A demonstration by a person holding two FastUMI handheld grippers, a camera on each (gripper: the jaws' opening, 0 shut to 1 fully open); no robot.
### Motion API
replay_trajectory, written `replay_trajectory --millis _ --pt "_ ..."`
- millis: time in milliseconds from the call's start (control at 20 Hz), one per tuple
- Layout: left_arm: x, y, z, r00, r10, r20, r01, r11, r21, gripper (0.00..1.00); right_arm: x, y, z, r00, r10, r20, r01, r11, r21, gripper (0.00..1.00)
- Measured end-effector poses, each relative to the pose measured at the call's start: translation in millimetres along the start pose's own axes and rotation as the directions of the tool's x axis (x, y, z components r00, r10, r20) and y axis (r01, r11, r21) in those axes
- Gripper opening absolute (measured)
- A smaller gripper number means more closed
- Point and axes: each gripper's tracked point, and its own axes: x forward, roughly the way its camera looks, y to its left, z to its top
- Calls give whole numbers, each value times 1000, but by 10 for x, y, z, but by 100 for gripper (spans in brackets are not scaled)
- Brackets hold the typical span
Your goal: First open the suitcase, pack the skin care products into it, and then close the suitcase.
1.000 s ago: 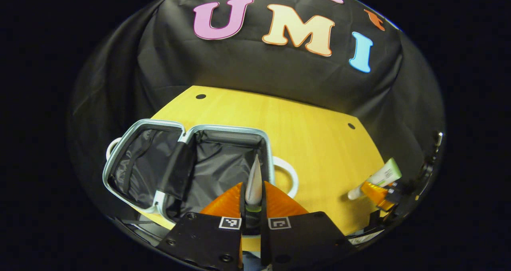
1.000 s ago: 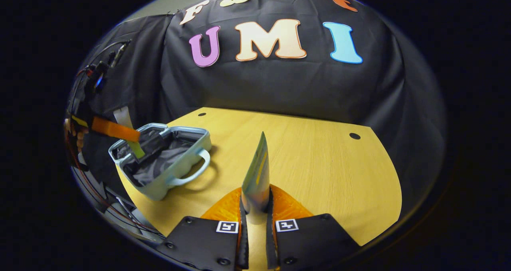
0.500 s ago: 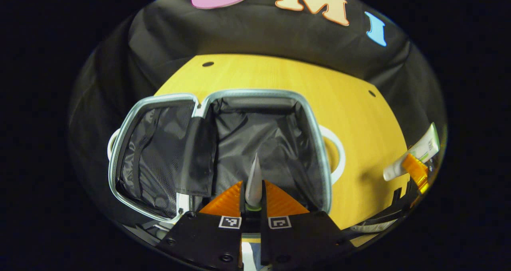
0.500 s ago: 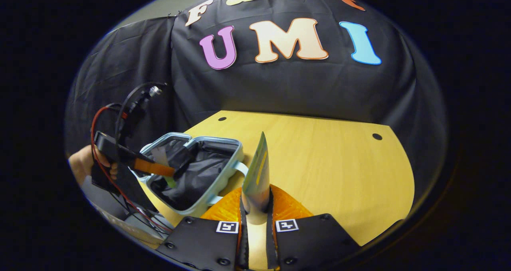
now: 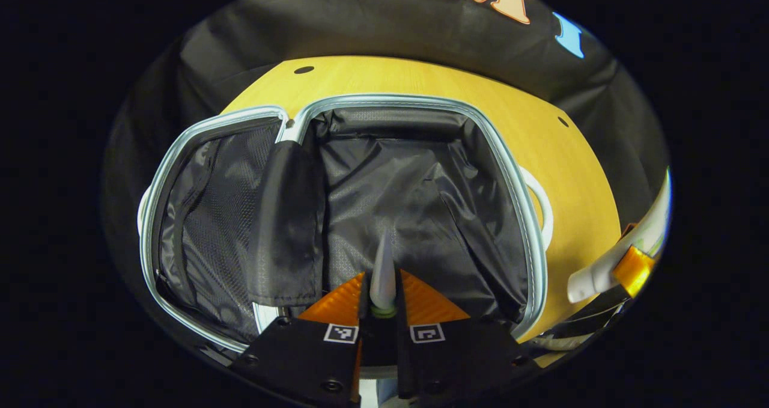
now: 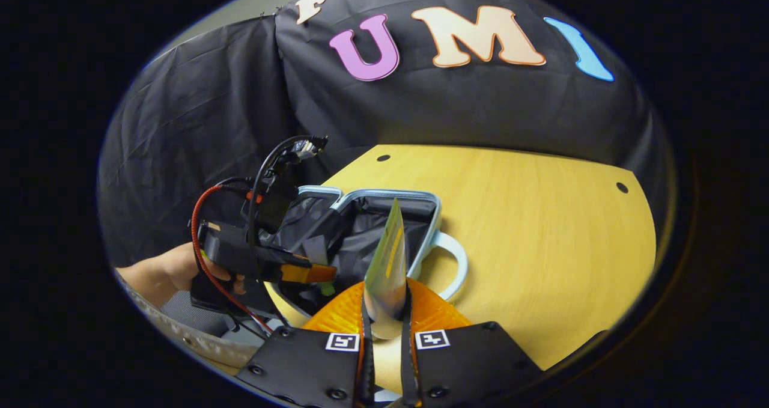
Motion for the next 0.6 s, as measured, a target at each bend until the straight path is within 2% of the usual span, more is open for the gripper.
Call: replay_trajectory --millis 50,100,250,350,450,600 --pt "-4 -8 48 1000 -18 24 18 1000 -3 18 65 40 -25 1000 -3 -18 3 1000 9 16" --pt "-4 -42 77 998 -46 51 46 999 -5 32 140 86 -64 999 -5 -37 6 1000 20 19" --pt "-109 -75 163 988 -105 116 105 994 10 76 336 213 -61 998 -6 -57 9 998 65 19" --pt "-221 36 333 976 -92 198 93 996 5 77 482 255 -209 994 -28 -108 37 996 75 19" --pt "-373 131 501 955 -105 278 116 993 -22 78 615 310 -370 986 -32 -166 49 993 104 19" --pt "-557 399 617 938 -93 334 120 991 -62 78 768 335 -538 971 -60 -233 90 989 118 19"
